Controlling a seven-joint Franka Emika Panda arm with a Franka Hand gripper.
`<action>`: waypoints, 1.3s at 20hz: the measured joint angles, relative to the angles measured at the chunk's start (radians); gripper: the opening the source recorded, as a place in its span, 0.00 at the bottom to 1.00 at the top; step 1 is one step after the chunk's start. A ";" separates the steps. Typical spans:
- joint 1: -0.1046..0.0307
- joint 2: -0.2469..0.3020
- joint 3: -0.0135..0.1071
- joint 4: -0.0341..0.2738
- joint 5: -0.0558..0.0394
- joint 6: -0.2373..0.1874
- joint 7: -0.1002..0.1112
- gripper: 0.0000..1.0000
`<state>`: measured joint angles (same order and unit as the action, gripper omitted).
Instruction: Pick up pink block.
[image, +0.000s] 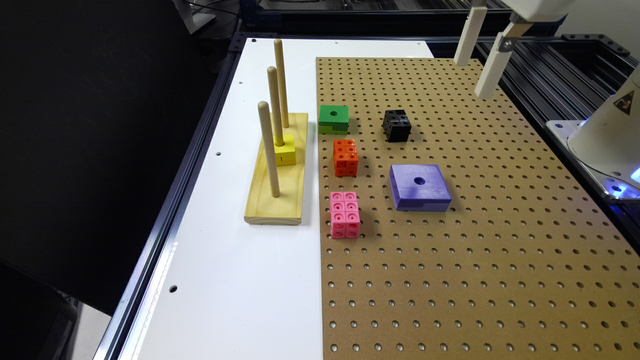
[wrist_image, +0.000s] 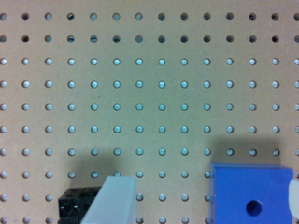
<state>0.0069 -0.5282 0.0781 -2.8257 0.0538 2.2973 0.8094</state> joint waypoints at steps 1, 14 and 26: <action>0.000 0.000 0.000 0.000 0.0000 0.000 0.000 1.00; -0.003 -0.002 0.000 0.002 0.0000 0.002 0.000 1.00; 0.025 0.071 0.017 0.062 0.0028 0.054 0.035 1.00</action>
<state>0.0319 -0.4575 0.0956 -2.7638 0.0566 2.3508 0.8446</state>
